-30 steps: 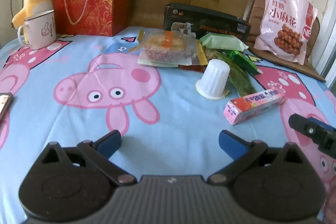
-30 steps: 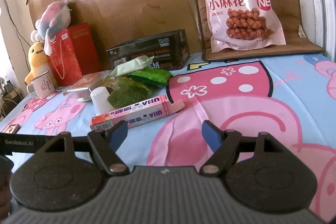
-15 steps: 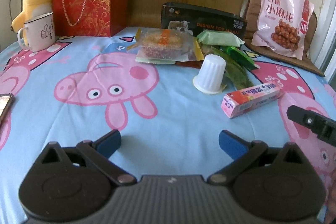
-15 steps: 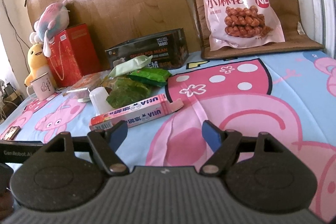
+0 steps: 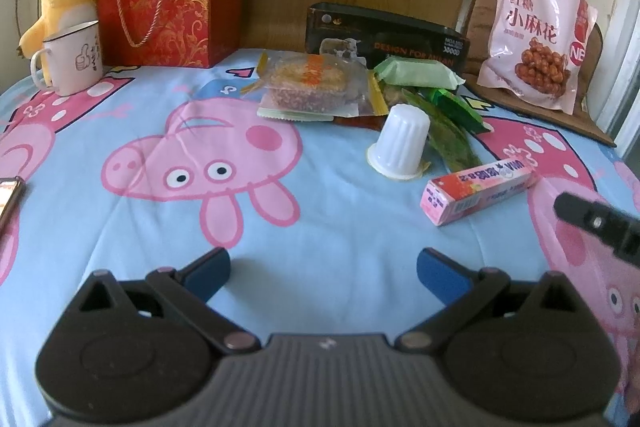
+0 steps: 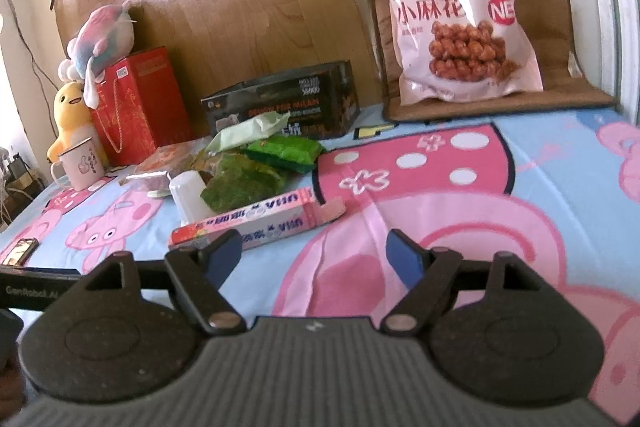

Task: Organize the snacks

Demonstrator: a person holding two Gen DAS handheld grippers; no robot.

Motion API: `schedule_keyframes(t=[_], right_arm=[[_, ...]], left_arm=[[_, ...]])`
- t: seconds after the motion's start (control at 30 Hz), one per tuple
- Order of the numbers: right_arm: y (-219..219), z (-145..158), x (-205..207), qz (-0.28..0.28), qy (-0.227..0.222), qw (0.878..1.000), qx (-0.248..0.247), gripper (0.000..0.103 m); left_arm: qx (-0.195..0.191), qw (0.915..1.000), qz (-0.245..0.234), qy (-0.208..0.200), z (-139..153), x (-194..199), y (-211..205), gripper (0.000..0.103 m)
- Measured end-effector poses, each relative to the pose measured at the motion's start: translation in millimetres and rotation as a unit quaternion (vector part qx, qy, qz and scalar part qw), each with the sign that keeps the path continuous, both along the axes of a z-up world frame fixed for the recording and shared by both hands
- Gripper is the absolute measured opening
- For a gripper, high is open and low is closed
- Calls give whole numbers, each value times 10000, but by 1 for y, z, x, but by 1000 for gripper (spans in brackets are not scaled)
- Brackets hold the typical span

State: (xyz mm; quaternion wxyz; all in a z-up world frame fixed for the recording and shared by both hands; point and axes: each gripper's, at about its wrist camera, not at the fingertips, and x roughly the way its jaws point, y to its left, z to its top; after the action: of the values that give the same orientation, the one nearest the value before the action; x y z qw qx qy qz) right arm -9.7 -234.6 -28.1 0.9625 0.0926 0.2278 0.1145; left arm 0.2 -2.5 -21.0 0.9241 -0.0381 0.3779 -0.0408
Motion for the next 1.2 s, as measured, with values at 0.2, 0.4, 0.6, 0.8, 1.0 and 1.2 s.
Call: schedule_keyframes(t=[0.2, 0.4, 0.6, 0.8, 1.0, 1.2], right_arm=[[-6, 20, 7, 206, -398, 9960, -771, 94], [-22, 38, 23, 845, -336, 9871, -1321, 97], [-32, 30, 40, 1291, -33, 9857, -1083, 96], [-20, 9, 65, 1870, 358, 9787, -773, 82], [-7, 1, 84, 2213, 585, 9706, -747, 65], [2, 5, 71, 2348, 432, 9691, -618, 43]], left_arm=[[-56, 9997, -217, 75, 2, 4, 6, 103], [-468, 9984, -303, -88, 15, 6, 23, 103], [-520, 9958, -749, -78, 28, 16, 12, 103], [-995, 9855, -1359, 197, 32, 36, -5, 89], [-1216, 9778, -1579, 647, 18, 62, -18, 68], [-1274, 9772, -1564, 656, 11, 61, -15, 54]])
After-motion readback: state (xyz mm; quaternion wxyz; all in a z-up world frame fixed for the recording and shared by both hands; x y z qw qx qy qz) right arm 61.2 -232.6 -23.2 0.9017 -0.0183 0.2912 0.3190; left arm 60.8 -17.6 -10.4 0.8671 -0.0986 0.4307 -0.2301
